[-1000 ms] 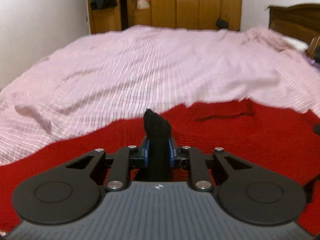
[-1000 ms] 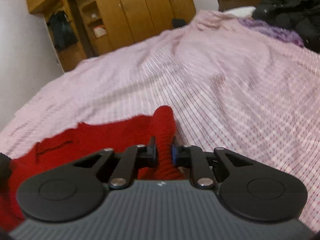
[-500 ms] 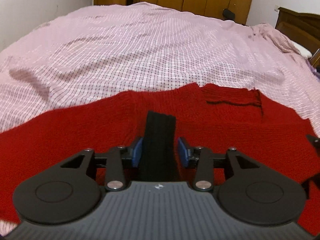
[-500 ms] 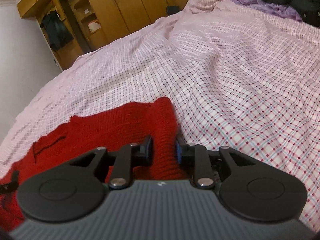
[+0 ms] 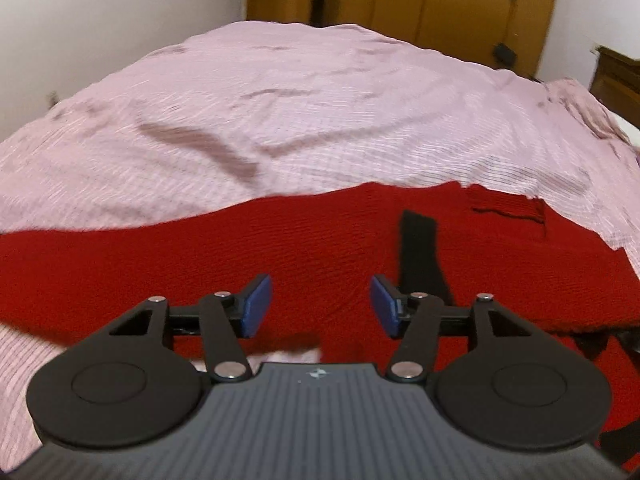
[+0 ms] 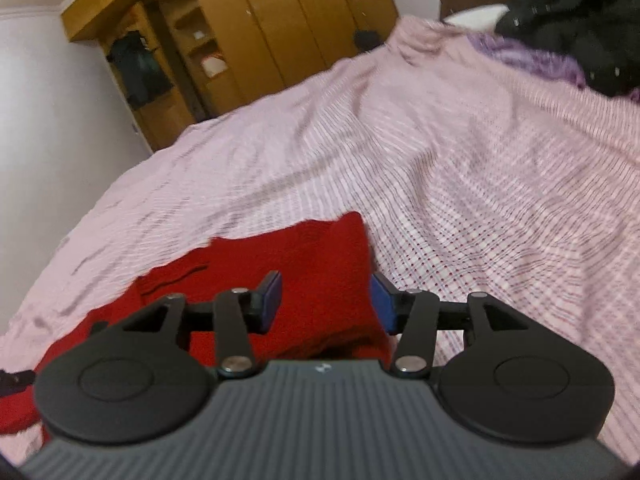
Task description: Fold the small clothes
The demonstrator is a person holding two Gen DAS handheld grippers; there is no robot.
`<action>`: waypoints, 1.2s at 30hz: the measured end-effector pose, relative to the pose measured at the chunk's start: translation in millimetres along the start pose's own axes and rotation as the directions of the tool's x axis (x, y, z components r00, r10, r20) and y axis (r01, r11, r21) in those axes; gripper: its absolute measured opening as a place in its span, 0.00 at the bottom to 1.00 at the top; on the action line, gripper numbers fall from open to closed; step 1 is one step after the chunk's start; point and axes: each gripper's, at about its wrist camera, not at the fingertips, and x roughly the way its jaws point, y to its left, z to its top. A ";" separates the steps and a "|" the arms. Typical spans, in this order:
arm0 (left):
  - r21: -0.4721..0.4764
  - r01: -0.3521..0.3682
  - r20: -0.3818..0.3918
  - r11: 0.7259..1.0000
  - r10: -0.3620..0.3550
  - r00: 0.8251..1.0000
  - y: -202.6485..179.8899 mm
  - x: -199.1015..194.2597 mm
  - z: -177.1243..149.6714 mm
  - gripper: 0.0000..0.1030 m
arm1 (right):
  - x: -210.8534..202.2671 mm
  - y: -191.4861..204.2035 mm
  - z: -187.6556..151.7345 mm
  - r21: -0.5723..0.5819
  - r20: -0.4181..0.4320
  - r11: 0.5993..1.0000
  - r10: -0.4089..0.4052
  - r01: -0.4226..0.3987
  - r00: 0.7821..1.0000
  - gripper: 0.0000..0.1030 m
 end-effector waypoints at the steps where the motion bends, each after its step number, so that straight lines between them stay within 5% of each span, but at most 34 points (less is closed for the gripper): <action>1: -0.016 -0.001 -0.003 1.000 0.001 1.000 6.6 -4.2 -1.6 0.64 | -6.6 3.3 -2.0 -0.009 -0.003 1.000 0.007 -0.008 1.000 0.53; 17: -0.221 -0.175 -0.053 0.959 0.167 0.984 113.6 -37.6 -54.1 0.73 | -43.0 53.3 -67.7 -0.167 -0.159 0.984 0.036 -0.062 0.987 0.54; 21: -0.336 -0.178 -0.049 0.925 0.171 0.984 146.5 -32.3 -57.8 0.73 | -33.6 59.7 -82.5 -0.181 -0.194 0.983 0.007 -0.043 0.981 0.54; 28: -0.563 -0.102 0.009 0.820 0.130 0.991 198.0 -22.4 -61.9 0.73 | -19.5 75.6 -98.9 -0.283 -0.207 0.959 -0.080 0.019 0.975 0.59; 36: -0.645 -0.095 0.022 0.758 0.142 0.990 215.8 3.0 -44.6 0.73 | -10.9 83.8 -106.8 -0.311 -0.192 0.950 -0.103 0.039 0.976 0.72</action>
